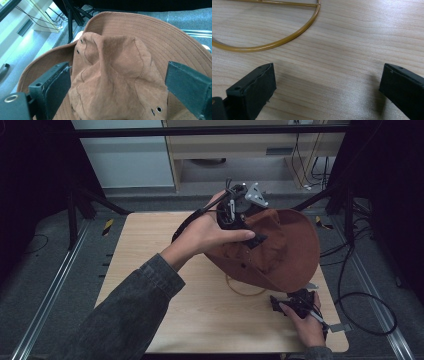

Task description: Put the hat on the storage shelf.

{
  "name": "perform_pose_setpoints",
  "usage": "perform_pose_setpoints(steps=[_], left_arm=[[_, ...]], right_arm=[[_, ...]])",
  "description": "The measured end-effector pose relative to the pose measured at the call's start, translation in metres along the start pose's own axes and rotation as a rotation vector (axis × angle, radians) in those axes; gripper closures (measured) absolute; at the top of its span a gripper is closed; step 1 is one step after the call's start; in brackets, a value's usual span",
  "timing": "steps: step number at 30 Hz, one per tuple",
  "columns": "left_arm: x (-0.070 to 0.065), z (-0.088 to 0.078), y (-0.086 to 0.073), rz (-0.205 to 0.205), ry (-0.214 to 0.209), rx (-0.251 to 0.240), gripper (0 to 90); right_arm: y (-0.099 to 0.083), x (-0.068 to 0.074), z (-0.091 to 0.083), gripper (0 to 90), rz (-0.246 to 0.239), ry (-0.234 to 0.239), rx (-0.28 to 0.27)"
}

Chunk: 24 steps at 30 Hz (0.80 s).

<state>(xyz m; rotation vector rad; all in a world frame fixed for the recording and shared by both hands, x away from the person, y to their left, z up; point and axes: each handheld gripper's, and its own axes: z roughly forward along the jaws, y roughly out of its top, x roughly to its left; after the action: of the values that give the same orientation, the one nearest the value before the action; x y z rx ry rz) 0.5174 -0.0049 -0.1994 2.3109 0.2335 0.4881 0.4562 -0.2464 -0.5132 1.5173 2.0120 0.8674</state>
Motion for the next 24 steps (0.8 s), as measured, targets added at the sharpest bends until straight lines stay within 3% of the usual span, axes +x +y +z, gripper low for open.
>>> perform_pose_setpoints(steps=[4, 7, 19, 24], left_arm=[[-0.001, -0.006, -0.004, 0.000, 0.001, -0.011, 5.9], [0.000, -0.017, -0.013, -0.025, 0.022, -0.034, 5.9], [0.009, -0.040, -0.032, -0.060, 0.044, -0.030, 5.2], [0.011, -0.050, -0.050, -0.079, 0.055, -0.026, 5.2]], right_arm=[[0.000, 0.000, 0.000, 0.6, 0.000, 0.000, 0.000], [0.000, 0.000, 0.000, 0.6, 0.000, -0.002, 0.000], [0.000, 0.001, 0.000, 0.6, 0.002, -0.002, -0.002], [0.000, 0.000, 0.000, 0.6, 0.000, -0.003, 0.000]])
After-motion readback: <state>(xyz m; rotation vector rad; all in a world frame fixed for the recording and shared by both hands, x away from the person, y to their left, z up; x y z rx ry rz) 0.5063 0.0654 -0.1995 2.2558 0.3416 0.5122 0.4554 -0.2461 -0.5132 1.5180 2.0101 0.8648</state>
